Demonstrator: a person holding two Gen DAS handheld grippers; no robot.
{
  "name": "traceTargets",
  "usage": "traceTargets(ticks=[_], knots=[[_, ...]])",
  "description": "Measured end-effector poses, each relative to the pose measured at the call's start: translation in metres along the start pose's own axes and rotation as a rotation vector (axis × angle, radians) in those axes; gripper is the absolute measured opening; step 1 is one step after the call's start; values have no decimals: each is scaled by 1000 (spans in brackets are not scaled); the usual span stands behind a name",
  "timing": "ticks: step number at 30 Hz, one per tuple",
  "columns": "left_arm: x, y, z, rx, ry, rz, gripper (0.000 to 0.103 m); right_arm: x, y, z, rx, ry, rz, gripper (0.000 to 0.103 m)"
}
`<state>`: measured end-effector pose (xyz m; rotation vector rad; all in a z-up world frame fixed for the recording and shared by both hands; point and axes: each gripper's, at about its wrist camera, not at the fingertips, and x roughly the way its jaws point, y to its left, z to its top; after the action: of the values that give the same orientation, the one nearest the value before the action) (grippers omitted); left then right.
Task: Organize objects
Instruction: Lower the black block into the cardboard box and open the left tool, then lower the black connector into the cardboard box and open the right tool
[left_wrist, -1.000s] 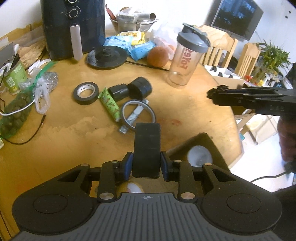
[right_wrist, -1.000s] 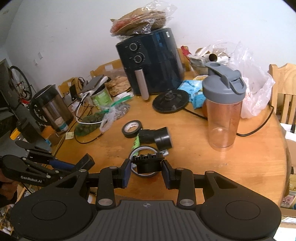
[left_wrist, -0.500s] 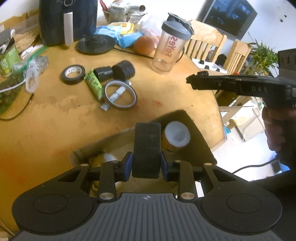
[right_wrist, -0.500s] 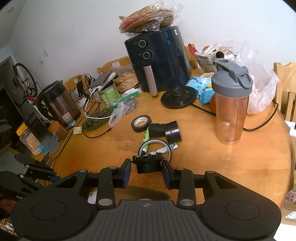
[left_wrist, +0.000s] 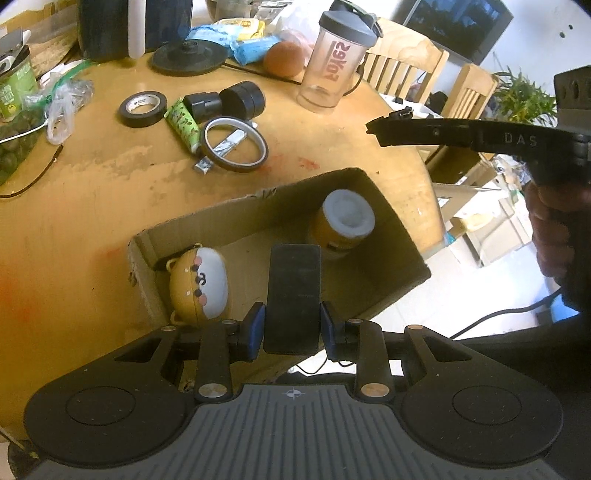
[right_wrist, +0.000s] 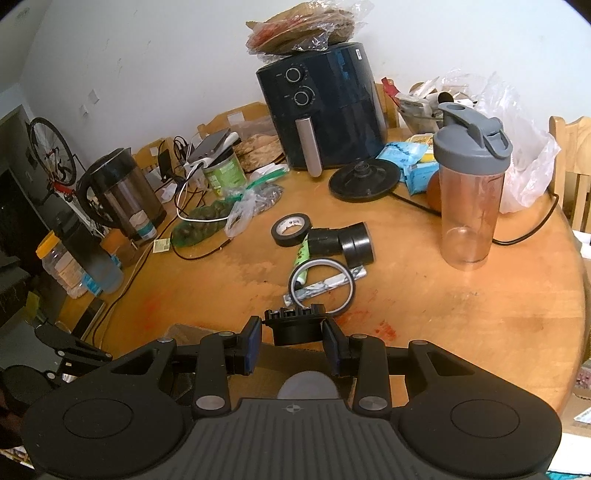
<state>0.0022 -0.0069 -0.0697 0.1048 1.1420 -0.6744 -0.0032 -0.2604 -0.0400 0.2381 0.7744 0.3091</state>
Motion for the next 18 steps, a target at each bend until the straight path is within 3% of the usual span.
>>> traceTargets(ticks=[8,11,18], knots=[[-4,4,-10,8,-3,52,32,3,11,-4,-8,8,0,38],[-7,7,-11,2,-6,71,40,5,15,-6,-13,14,2,38],[-17,14,-9,-36,-44,73,41,14,25,-7,-30,46,24,38]])
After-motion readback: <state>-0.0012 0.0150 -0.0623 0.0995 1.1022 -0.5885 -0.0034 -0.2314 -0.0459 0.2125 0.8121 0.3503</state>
